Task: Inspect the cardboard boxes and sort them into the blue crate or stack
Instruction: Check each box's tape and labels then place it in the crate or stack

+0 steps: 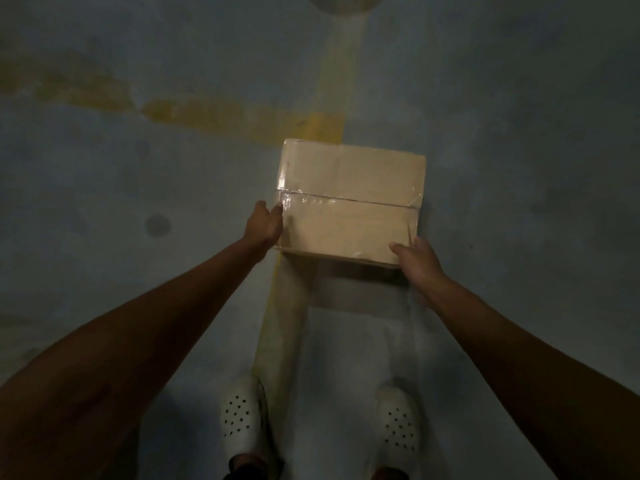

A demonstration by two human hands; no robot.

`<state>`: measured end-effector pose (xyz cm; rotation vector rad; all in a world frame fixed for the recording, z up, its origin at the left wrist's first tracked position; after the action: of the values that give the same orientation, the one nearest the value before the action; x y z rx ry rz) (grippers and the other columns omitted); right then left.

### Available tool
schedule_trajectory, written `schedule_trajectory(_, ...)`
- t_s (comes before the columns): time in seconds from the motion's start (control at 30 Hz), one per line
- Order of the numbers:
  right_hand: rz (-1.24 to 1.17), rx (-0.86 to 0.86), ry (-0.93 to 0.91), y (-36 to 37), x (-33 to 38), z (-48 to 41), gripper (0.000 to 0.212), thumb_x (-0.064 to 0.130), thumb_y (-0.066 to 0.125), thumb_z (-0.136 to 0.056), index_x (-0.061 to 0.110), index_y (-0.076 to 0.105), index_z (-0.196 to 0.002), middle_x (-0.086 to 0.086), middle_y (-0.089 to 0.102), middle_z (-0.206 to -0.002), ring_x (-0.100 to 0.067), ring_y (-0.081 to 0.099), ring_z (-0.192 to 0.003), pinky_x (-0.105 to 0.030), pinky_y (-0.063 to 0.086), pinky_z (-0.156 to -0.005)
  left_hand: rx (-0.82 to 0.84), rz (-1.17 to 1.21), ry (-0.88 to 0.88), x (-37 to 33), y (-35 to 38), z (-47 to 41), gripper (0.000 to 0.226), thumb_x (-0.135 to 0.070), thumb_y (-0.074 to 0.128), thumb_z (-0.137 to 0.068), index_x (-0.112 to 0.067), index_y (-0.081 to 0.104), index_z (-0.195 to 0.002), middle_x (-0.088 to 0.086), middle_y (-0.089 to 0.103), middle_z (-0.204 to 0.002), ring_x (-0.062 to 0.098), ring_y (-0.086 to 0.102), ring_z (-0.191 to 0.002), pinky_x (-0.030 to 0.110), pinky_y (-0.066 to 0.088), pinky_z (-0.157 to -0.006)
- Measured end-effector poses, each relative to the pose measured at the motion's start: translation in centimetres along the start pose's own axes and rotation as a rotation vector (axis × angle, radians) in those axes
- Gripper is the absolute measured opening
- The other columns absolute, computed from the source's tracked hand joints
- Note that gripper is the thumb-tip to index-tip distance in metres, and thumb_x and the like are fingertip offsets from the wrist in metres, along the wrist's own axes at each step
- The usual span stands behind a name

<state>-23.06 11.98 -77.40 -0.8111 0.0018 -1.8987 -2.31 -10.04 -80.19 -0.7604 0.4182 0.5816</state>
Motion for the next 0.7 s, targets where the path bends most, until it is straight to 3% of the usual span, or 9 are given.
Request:
schedule_trajectory(0.1, 0.016, 0.037, 0.009, 0.3, -0.7, -0.4, 0.05, 0.012, 0.065, -0.091, 0.012, 0.054, -0.14, -0.008, 0.064, -0.13, -0.028, 0.061, -0.113, -0.037, 0.05, -0.097, 0.03, 0.066, -0.034, 0.9, 0.4, -0.3, 0.046, -0.036, 0.048, -0.092, 0.004, 0.061, -0.112, 0.02, 0.064, -0.11, 0.031, 0.061, -0.094, 0.036, 0.048, -0.072)
schedule_trajectory(0.2, 0.003, 0.031, -0.034, -1.0, 1.2, 1.1, 0.054, 0.003, 0.063, -0.09, 0.011, 0.052, -0.141, -0.003, 0.062, -0.126, -0.023, 0.058, -0.11, -0.032, 0.048, -0.089, 0.0, 0.123, -0.005, -0.3, -1.1, 1.3, 0.03, -0.019, 0.051, -0.092, 0.003, 0.064, -0.108, 0.017, 0.064, -0.104, 0.031, 0.061, -0.091, 0.029, 0.047, -0.063)
schedule_trajectory(0.37, -0.039, -0.039, -0.114, -4.7, 7.6, 6.6, 0.047, -0.002, 0.062, -0.086, 0.019, 0.055, -0.128, 0.001, 0.064, -0.109, -0.02, 0.058, -0.1, -0.031, 0.046, -0.081, -0.011, 0.249, 0.05, -5.2, -5.3, 7.6, 0.038, -0.016, 0.05, -0.1, -0.007, 0.054, -0.137, 0.009, 0.059, -0.127, 0.024, 0.057, -0.108, 0.034, 0.046, -0.086)
schedule_trajectory(0.5, -0.05, -0.067, -0.134, -8.0, 12.6, 13.0, 0.053, 0.002, 0.064, -0.087, 0.015, 0.047, -0.136, -0.004, 0.058, -0.127, -0.022, 0.057, -0.105, -0.04, 0.051, -0.088, -0.099, 0.35, 0.03, -9.5, -9.7, 14.5, 0.05, -0.022, 0.054, -0.1, -0.012, 0.046, -0.148, 0.01, 0.049, -0.145, 0.023, 0.051, -0.12, 0.033, 0.042, -0.093)
schedule_trajectory(0.63, -0.022, -0.126, -0.193, -11.5, 17.3, 20.4, 0.076, 0.004, 0.066, -0.089, 0.015, 0.029, -0.155, -0.004, 0.047, -0.147, -0.026, 0.052, -0.126, -0.044, 0.047, -0.105, -0.154, 0.382, 0.031, -13.1, -13.0, 22.7, 0.052, -0.025, 0.051, -0.103, -0.014, 0.038, -0.152, 0.012, 0.044, -0.15, 0.027, 0.048, -0.128, 0.036, 0.043, -0.097)
schedule_trajectory(0.7, -0.022, -0.136, -0.241, -13.5, 19.8, 25.3, 0.073, 0.003, 0.065, -0.089, 0.012, 0.032, -0.153, -0.008, 0.049, -0.147, -0.029, 0.051, -0.13, -0.046, 0.046, -0.106, -0.182, 0.422, 0.025, -15.1, -15.3, 27.4, 0.053, -0.027, 0.051, -0.103, -0.015, 0.037, -0.152, 0.012, 0.043, -0.151, 0.026, 0.048, -0.127, 0.039, 0.044, -0.1)
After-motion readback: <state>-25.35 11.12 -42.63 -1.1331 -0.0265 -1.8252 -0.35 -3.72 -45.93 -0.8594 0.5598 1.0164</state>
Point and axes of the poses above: each hand's wrist, its own z-axis away from the middle knuckle, its own y-axis out of the palm, x = y × z, the point moved 4 cm from there along -z, towards the middle knuckle
